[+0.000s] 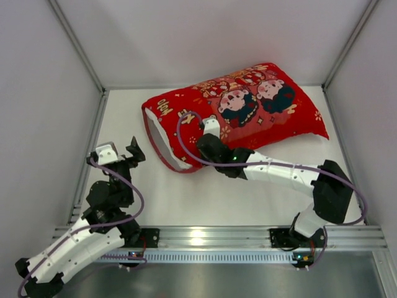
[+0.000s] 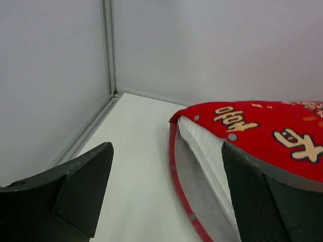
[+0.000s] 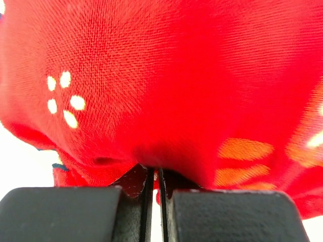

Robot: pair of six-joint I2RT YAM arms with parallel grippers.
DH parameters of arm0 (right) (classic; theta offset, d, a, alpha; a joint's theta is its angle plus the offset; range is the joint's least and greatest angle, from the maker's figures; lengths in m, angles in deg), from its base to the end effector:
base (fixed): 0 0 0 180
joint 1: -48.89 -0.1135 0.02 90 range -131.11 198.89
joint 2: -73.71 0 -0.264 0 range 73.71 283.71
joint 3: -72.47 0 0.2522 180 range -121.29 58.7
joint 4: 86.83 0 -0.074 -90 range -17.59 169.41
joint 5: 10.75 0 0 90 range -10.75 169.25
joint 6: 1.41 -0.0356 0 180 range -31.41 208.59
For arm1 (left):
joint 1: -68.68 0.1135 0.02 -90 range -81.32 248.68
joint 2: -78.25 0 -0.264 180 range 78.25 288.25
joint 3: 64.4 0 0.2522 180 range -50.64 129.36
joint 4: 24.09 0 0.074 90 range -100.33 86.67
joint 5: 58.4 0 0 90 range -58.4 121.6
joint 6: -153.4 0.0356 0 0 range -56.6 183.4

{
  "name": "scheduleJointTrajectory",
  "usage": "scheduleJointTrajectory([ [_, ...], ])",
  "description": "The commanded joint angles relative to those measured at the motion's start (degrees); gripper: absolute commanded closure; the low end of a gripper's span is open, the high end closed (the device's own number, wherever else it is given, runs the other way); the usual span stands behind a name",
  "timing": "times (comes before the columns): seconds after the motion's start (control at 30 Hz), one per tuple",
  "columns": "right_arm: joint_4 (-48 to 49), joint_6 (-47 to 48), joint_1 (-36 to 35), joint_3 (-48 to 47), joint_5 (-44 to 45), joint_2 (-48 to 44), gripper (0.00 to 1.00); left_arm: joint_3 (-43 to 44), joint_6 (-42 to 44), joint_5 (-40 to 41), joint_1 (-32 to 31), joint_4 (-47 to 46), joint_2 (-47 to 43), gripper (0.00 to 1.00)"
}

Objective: Remove the pillowcase from the pillow

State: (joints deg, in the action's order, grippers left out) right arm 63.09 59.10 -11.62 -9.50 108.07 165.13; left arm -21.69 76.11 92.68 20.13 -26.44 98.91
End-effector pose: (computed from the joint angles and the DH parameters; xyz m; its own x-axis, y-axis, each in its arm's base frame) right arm 0.1904 0.3018 0.2691 -0.5580 -0.1106 -0.8224 -0.3503 0.9299 0.1126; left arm 0.0828 -0.0467 0.3390 0.2304 -0.1002 -0.9679 -0.2213 0.9632 -0.1524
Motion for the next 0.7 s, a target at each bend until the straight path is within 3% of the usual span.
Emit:
scheduleJointTrajectory([
  [0.0, 1.81, 4.27, 4.78, -0.61, 1.42, -4.58, 1.0, 2.86, -3.48, -3.5, -0.31, 3.37, 2.0, 0.08],
  [0.13, 1.9, 4.8, 5.75, 0.0, -0.08, -6.33, 1.0, 6.02, -9.18, -6.93, -0.31, 9.52, 7.79, 0.07],
  [0.27, 3.47, 4.36, 7.51, 4.55, -0.86, -10.1, 1.0, 11.03, -20.67, -11.85, -0.31, 18.29, 14.04, 0.06],
  [0.43, 7.08, 2.87, 13.92, 11.59, -7.09, -14.86, 1.0, 18.32, -32.47, -20.72, -0.05, 30.32, 22.21, 0.06],
  [0.67, 8.32, 3.48, 17.97, 16.52, -10.18, -18.81, 1.0, 14.49, -51.72, -29.96, 0.39, 34.23, 22.05, 0.06],
])
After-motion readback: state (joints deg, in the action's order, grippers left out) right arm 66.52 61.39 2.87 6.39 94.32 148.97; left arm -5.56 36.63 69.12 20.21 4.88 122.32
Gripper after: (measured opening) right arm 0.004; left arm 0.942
